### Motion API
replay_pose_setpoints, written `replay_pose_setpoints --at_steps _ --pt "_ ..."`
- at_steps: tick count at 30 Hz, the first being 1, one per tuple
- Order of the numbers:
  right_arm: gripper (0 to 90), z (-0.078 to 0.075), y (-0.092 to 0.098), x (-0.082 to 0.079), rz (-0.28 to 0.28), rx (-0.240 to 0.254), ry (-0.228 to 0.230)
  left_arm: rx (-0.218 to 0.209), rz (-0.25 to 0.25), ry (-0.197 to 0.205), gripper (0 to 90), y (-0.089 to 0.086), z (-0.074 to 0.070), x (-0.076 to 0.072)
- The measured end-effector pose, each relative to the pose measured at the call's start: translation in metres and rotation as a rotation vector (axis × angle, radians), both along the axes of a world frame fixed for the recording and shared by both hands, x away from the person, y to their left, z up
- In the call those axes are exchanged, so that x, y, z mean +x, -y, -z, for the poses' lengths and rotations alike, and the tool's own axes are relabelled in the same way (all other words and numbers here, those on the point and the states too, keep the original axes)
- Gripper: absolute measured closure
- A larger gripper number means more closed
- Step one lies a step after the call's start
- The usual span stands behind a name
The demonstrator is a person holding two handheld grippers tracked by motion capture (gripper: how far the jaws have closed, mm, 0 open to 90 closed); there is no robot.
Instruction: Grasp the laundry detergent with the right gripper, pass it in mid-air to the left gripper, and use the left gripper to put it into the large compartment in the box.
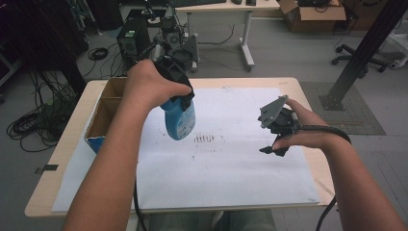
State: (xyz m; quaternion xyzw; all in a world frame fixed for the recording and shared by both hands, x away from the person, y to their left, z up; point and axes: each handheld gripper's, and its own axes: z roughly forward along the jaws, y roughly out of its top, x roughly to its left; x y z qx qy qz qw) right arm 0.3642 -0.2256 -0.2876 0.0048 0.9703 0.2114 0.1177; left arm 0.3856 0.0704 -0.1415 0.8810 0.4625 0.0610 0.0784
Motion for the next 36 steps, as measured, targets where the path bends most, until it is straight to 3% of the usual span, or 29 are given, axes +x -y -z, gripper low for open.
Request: replay_pose_setpoints --at_steps 8,17,36 --pt "2.7 0.002 0.003 0.008 0.010 -0.054 -0.020 -0.020 -0.091 0.030 38.9 -0.033 -0.035 0.003" --pt "2.7 0.001 0.001 0.016 0.007 -0.072 -0.025 -0.039 -0.205 0.044 38.9 -0.069 -0.067 0.003" --pt "2.9 0.001 -0.004 0.023 -0.002 -0.094 -0.035 -0.039 -0.398 0.053 38.8 -0.118 -0.098 0.008"
